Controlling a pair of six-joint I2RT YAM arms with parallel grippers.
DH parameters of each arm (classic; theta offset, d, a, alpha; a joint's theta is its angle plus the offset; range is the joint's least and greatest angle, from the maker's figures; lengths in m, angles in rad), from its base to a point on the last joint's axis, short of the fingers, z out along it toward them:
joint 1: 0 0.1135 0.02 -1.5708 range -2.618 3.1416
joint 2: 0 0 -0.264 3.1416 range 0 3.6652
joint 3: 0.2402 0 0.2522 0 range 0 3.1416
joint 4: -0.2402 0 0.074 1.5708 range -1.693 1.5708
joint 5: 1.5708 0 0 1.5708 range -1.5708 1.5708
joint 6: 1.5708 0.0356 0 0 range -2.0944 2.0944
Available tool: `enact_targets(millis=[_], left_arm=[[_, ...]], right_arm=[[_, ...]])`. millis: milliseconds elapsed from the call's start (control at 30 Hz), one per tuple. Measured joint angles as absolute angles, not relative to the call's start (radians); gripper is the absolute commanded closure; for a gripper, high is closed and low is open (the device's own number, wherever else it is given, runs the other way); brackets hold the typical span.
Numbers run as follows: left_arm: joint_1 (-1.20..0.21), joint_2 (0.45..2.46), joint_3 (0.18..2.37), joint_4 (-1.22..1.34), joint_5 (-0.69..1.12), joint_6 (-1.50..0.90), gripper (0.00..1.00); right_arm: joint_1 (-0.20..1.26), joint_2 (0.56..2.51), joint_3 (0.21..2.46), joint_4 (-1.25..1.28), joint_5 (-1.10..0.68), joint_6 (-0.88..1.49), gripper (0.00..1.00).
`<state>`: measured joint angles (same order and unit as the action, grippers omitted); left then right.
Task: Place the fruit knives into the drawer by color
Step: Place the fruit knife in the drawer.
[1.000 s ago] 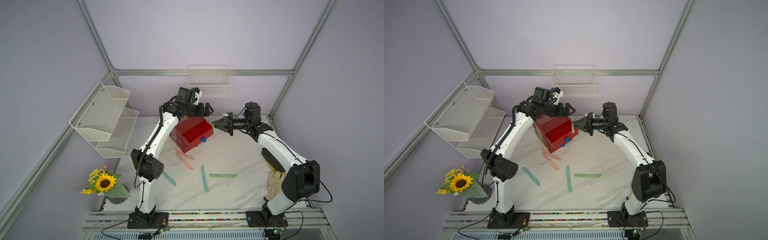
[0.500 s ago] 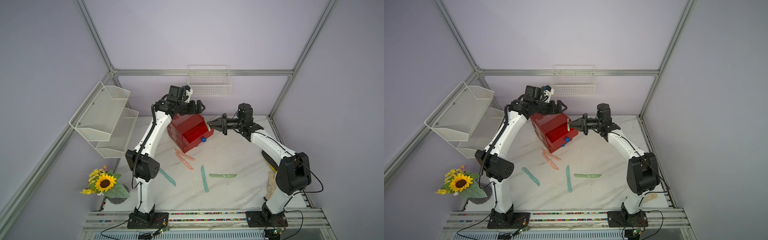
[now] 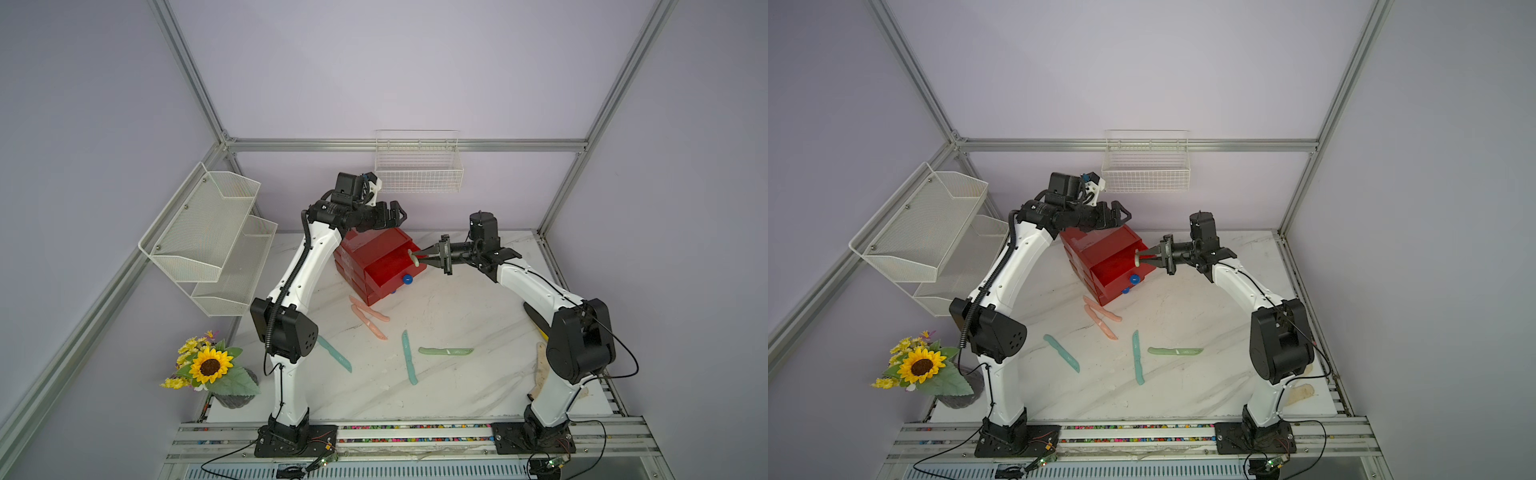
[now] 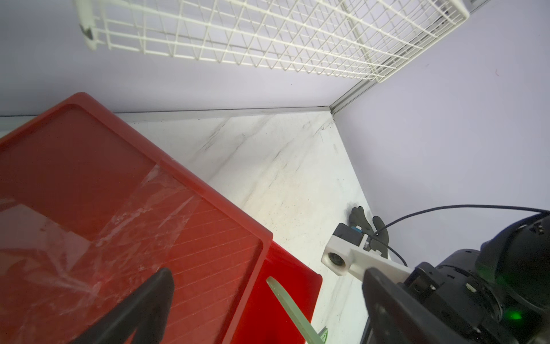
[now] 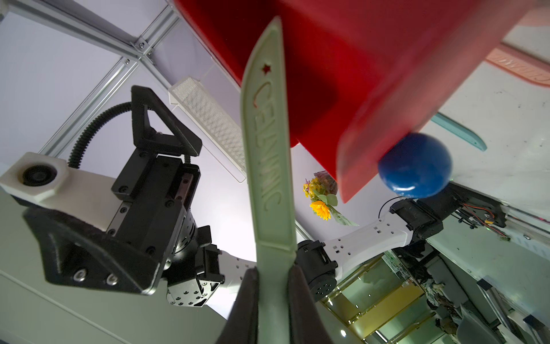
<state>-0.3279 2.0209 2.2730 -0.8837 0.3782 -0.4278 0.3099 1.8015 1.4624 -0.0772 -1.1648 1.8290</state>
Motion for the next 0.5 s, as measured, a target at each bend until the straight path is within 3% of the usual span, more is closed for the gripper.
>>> enact_targets(millis=[233, 500], left_arm=[[-0.313, 2.011, 2.197, -0.855, 0.379, -0.435, 0.00], [-0.298, 1.991, 2.178, -0.831, 0.387, -0.435, 0.00]], right_arm=[[0.310, 1.880, 1.555, -0.051, -1.169, 1.877, 0.50], [0.310, 1.937, 1.629, 0.067, -1.170, 1.959, 0.44]])
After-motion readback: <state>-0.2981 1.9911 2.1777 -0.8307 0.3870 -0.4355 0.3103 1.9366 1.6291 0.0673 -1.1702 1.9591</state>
